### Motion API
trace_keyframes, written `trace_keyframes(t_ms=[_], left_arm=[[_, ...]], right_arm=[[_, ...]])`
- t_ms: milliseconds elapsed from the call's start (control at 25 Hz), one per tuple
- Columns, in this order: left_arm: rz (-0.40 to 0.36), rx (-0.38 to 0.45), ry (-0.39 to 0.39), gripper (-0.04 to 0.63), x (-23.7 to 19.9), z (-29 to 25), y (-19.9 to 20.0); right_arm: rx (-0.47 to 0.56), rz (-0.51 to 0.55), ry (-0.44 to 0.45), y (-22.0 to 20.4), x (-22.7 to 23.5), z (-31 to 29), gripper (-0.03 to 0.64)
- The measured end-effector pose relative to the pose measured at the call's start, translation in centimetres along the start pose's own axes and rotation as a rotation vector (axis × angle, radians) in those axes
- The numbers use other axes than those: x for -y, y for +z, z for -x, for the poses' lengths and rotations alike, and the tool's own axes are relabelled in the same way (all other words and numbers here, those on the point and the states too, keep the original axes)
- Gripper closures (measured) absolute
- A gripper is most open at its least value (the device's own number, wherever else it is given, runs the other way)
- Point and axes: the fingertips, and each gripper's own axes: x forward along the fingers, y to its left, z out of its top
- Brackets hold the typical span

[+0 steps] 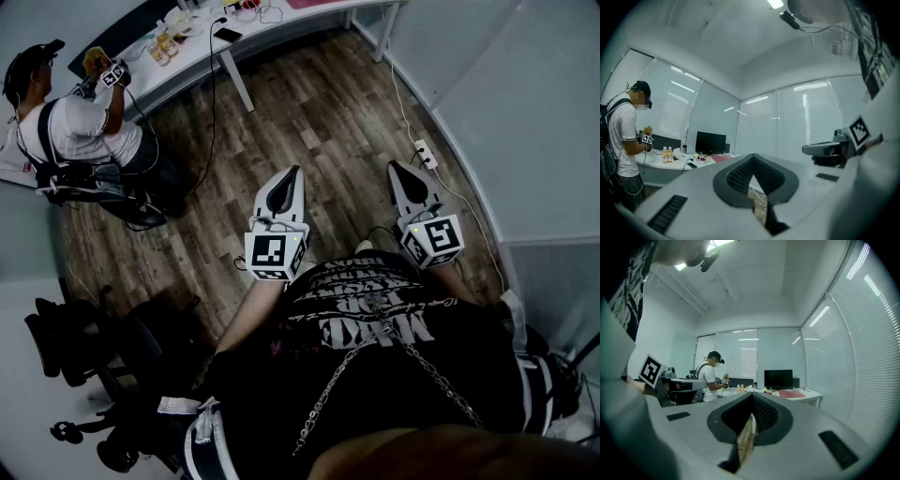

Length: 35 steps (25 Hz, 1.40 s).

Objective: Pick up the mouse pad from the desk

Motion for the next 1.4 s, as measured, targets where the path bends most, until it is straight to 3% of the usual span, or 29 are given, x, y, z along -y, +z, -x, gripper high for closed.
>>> trace_keyframes(t_ms=[360, 600, 840, 1160, 1400], left_arm=[[0.019, -0.017, 0.014, 0.588, -0.2, -0.9, -1.3], [0.023, -0.035, 0.02, 0.588, -0.4, -5.5, -0.8], [0.015, -0.033, 0.026, 0.588, 0.5, -11.2, -0.3], [-0.005, 0.058, 0.059, 0.588, 2.7, -19.9, 3.2], [-0.023, 0.035, 0.051, 0.588, 8.1, -28.0, 1.4]], right_arm=[[-0.008, -0.034, 0.012, -1.2, 0.7, -0.3, 0.62], [-0.035, -0.073, 0.031, -1.6, 4.0, -3.1, 0.62], [-0.024, -0.104, 0.02, -0.7, 9.9, -5.3, 0.62], [0.066, -0.07, 0.043, 2.4, 18.8, -6.5, 0.62], [0.052, -0.099, 0.05, 0.0, 27.8, -6.5, 0.62]])
